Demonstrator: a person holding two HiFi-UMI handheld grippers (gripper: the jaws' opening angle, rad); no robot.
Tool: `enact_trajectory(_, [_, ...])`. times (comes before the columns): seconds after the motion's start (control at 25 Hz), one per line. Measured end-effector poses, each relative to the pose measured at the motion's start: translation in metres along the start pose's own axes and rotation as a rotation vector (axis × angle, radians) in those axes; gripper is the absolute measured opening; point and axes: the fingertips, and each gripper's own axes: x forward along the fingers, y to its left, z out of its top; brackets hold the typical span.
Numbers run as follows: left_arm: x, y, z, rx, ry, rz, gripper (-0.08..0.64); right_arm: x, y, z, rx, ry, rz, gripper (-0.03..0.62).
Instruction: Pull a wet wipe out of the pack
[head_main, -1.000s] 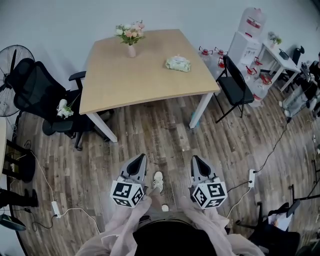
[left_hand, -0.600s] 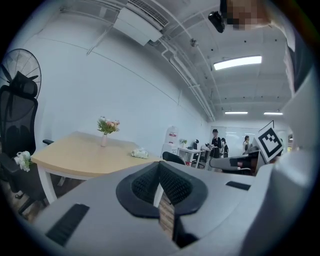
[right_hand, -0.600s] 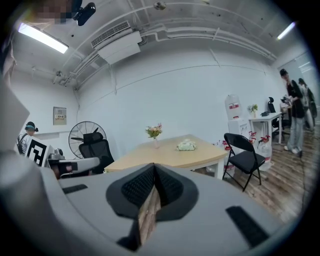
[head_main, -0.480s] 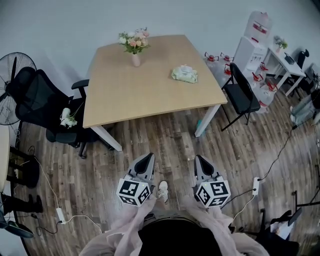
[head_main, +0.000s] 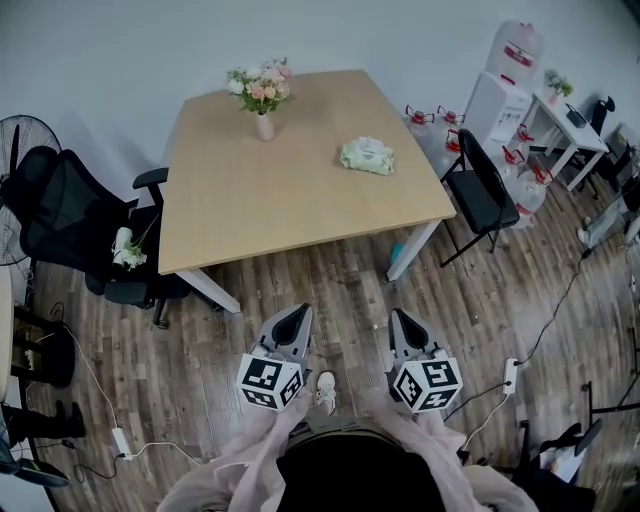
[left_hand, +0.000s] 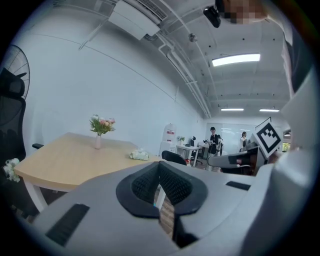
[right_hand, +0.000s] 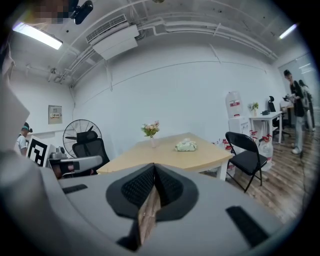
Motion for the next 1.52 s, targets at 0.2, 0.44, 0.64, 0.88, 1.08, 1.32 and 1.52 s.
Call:
enact_trajectory(0.2, [0.018,0.015,0.003,0.003,0.005,-0.012,0.011,0.027,0.001,0.002,0.007,0.012,0.021,0.011])
enact_trajectory(0.44, [0.031,0.042,0.006,-0.045,0.0,-0.006,0.011,0.055,-0.006,0.004,0.022,0.014,-0.008,0.011])
enact_trajectory(0.64, [0.034,0.051,0.006,-0.049,0.012,-0.008,0.011,0.061,-0.003,0.005,0.024,0.014,-0.019,0.012])
enact_trajectory(0.88, [0.035,0.052,0.003,-0.047,0.022,-0.011,0.011,0.066,-0.002,-0.001,0.032,0.033,-0.011,0.011])
enact_trajectory(1.08, [0.041,0.056,-0.005,-0.061,0.038,-0.001,0.011,0.074,-0.004,-0.006,0.036,0.043,0.0,0.011])
enact_trajectory(1.32, [0.064,0.061,-0.001,-0.05,0.037,0.006,0.011,0.089,-0.022,0.003,0.036,0.042,0.001,0.011])
enact_trajectory(1.52, [0.09,0.067,0.005,-0.039,0.036,0.005,0.011,0.111,-0.036,0.016,0.026,0.039,0.006,0.011])
